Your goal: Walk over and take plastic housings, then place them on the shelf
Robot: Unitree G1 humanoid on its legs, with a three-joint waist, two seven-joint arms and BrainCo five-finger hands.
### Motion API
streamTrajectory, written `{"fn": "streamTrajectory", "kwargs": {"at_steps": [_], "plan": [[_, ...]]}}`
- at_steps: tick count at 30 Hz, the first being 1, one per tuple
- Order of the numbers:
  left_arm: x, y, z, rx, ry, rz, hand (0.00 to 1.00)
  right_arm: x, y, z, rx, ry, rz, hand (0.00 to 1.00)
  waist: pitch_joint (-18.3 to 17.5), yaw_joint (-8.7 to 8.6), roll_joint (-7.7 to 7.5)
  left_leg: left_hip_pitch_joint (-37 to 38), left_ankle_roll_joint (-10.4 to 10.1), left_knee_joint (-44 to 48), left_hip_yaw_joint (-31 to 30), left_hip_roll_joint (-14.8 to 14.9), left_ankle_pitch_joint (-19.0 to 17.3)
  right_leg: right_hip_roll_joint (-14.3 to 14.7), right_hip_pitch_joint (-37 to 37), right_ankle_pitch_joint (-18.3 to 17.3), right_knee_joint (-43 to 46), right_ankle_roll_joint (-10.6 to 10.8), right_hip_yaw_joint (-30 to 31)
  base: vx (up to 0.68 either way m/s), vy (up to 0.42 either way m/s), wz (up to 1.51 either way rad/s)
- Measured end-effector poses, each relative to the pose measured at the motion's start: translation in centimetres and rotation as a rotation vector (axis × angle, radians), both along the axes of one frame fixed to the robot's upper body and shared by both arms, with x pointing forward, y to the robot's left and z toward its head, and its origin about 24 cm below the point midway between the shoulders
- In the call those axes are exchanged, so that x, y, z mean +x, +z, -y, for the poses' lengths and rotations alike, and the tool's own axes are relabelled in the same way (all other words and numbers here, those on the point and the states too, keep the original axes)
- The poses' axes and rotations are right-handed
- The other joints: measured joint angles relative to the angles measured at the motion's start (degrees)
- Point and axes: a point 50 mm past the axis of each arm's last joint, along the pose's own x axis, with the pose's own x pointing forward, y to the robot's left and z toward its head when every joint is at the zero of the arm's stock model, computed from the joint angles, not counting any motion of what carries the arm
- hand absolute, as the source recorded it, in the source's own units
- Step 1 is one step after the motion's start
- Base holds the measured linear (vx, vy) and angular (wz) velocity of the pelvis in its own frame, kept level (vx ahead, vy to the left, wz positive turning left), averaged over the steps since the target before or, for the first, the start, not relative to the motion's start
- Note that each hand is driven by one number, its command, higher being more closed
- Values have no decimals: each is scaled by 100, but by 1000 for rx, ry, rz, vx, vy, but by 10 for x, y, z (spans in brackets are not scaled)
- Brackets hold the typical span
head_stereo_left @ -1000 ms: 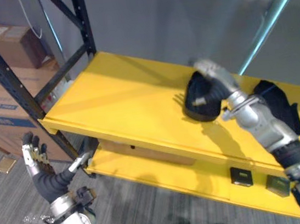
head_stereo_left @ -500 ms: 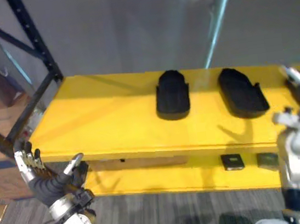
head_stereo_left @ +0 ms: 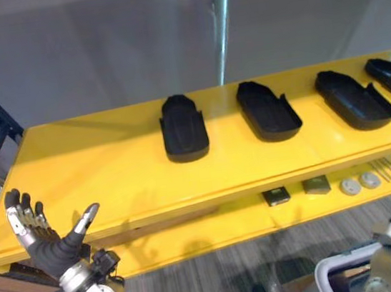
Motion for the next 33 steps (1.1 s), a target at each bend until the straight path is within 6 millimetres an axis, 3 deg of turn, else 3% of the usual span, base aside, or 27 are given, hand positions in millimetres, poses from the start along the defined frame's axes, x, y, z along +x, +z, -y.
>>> {"fn": "streamTrajectory", "kwargs": {"at_steps": [9,12,14,15,17,19,20,21,22,23,24,25,26,28,33], "plan": [[11,5,19,-2,-121,31,0,-3,-6,-1,-5,-108,-80,0,37,-77,7,238,-23,-158,402,3,-16,65,-109,7,25,11,388,-14,-4,-21],[25,7,35,-3,-230,50,0,-18,-11,10,-27,-175,-136,0,54,-262,-11,325,-61,-161,807,61,-73,170,-307,47,82,29,809,-14,4,-70],[38,4,51,15,-329,38,0,-34,-14,21,-41,-234,-179,0,117,-533,-28,480,-83,-139,1086,103,-153,283,-391,83,100,23,1162,-6,8,-84],[40,4,55,15,-348,35,0,-39,-14,23,-46,-245,-191,0,126,-583,-32,504,-79,-119,1130,107,-183,318,-428,82,118,23,1276,-23,10,-107],[46,7,63,23,-377,42,0,-46,-16,26,-46,-252,-208,0,199,-690,-82,467,-4,198,947,110,-259,430,-607,86,181,10,1736,-16,-14,-123],[53,4,69,24,-367,8,0,-50,-10,25,-61,-215,-166,0,276,-754,-41,264,318,798,-96,-11,-437,619,-799,126,255,-42,2328,-17,-33,-161],[53,3,69,22,-358,-2,0,-49,-8,25,-67,-200,-152,0,283,-769,-29,241,354,891,-378,-78,-457,666,-858,129,278,-53,2470,-45,44,-191],[52,1,67,12,-335,-15,0,-45,1,25,-99,-171,-116,0,298,-734,20,152,459,1066,-973,-271,-514,733,-1050,64,277,-167,2614,-51,68,-168],[51,0,66,10,-328,-19,0,-42,4,25,-113,-154,-105,0,301,-681,24,135,509,1081,-1125,-322,-534,793,-1150,-32,277,-277,2697,-79,106,-185],[50,-1,65,6,-324,-25,0,-35,8,25,-131,-130,-82,0,271,-636,214,63,599,1064,-1284,-264,-563,883,-1310,-242,326,-356,2681,-36,106,-152],[49,-2,65,4,-325,-28,0,-26,14,22,-137,-92,-42,0,334,-561,316,26,745,1024,-1280,-197,-686,1117,-1757,-231,1220,-299,2533,24,88,-126],[50,-1,65,19,-343,-26,0,-23,17,17,-137,-63,-27,0,352,-527,163,51,697,948,-1221,-370,-712,978,-1726,-211,1382,26,2485,72,58,-91],[50,-2,66,13,-344,-27,0,-20,20,15,-147,-46,-17,0,398,-493,186,77,619,944,-1231,-366,-755,976,-1705,-71,1259,106,2502,35,45,-45],[46,-7,67,-1,-346,-47,0,-10,22,5,-152,16,9,0,459,-489,243,-22,570,937,-1251,-355,-787,970,-1703,158,1024,141,2522,-28,29,-16],[45,4,73,23,-408,39,0,7,23,-10,-147,130,31,0,507,-341,235,-232,410,990,-1730,-385,-1054,957,-1865,132,1118,113,2321,-50,-7,21]]}}
